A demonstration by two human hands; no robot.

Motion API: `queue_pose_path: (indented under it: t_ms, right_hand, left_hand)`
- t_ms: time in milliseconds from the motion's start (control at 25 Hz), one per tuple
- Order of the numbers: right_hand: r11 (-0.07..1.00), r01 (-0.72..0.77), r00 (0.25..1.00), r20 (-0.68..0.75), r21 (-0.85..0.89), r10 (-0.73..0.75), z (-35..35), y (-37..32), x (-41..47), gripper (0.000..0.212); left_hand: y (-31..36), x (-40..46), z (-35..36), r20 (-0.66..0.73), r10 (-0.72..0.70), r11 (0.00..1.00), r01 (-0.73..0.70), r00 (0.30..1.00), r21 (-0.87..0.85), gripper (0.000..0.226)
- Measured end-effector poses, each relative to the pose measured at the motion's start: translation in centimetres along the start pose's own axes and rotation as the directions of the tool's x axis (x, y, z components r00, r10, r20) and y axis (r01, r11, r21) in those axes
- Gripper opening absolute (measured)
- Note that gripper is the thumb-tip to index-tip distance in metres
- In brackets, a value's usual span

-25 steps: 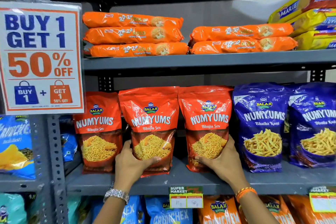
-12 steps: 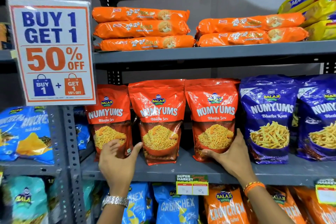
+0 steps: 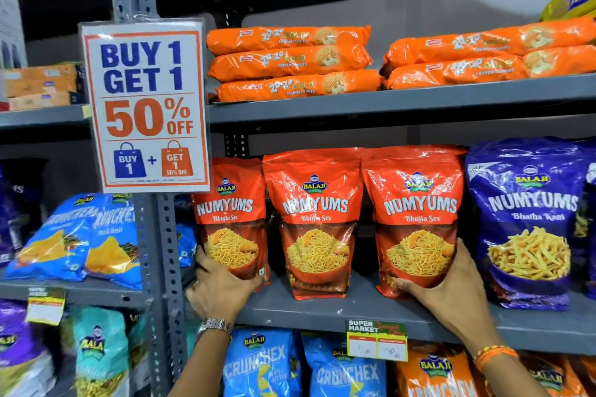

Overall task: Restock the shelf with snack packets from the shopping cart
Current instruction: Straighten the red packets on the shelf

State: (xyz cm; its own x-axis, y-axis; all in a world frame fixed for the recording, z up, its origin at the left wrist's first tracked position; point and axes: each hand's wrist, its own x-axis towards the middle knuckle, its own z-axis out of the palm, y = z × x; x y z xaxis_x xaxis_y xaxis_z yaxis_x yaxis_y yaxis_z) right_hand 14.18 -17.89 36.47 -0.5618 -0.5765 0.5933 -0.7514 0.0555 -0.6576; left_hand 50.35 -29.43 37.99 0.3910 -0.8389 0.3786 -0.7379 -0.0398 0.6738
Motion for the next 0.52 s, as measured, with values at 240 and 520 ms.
queue_pose_path:
  t_ms: [240,520]
  right_hand:
    - [1.000,-0.013,1.000,0.009,-0.018,0.013,-0.12,0.11,0.02,0.149]
    - [1.000,-0.022,1.000,0.016,-0.007,0.022,-0.45,-0.42,-0.29,0.150]
  left_hand:
    - [-1.16,-0.05,0.35,-0.050,0.026,0.999,-0.027,0.998,-0.019,0.148]
    - [-0.94,-0.73,0.03,-0.027,0.020,0.998,-0.022,0.999,-0.054,0.148]
